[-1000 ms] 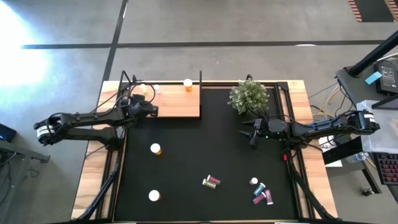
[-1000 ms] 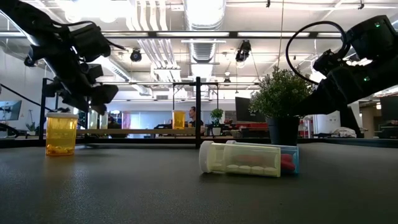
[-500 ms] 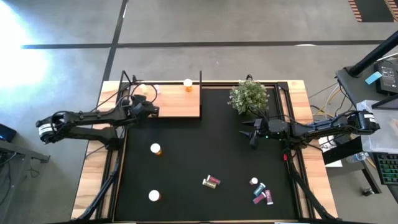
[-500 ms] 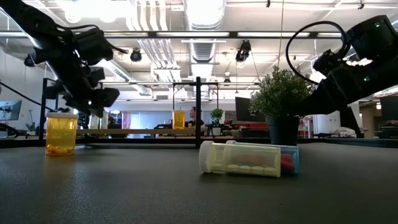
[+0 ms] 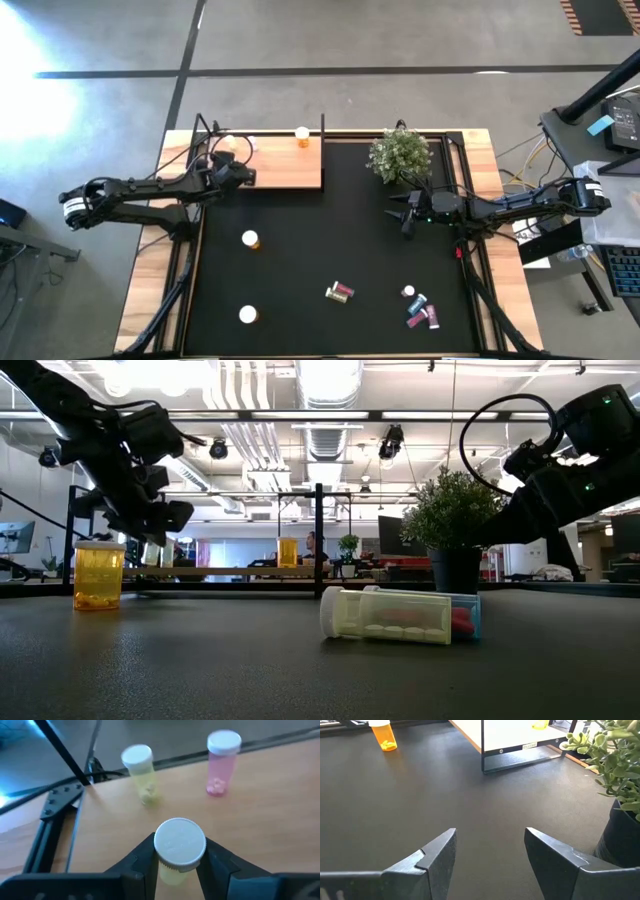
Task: Pick and place medicine bottles onto shelf by color
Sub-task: Put the bottom yellow medicine bottle on the shelf aligned with the other yellow medicine bottle
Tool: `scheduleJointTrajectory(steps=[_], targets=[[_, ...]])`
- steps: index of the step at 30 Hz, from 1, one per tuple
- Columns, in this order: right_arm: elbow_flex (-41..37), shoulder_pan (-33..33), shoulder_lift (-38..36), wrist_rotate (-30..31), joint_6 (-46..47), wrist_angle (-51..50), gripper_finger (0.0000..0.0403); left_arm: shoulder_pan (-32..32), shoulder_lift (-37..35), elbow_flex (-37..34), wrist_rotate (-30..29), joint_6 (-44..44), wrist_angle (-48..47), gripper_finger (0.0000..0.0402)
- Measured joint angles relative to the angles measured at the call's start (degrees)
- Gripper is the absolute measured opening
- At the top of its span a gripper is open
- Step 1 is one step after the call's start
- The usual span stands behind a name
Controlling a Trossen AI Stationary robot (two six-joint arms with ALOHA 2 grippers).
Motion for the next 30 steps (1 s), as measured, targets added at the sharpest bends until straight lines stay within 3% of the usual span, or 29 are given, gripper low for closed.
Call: scheduleJointTrajectory(steps=[10, 30], targets=[[0.0, 0.0, -0.01, 0.01, 0.0, 0.0, 0.0224, 0.11, 1.41, 0.0, -6.5, -0.17, 3.48, 0.0091], [0.01, 0.01, -0.01, -0.01, -0.01, 0.0, 0.0224, 0.52, 11.67, -0.02, -10.71, -6.09, 9.14, 0.0091]])
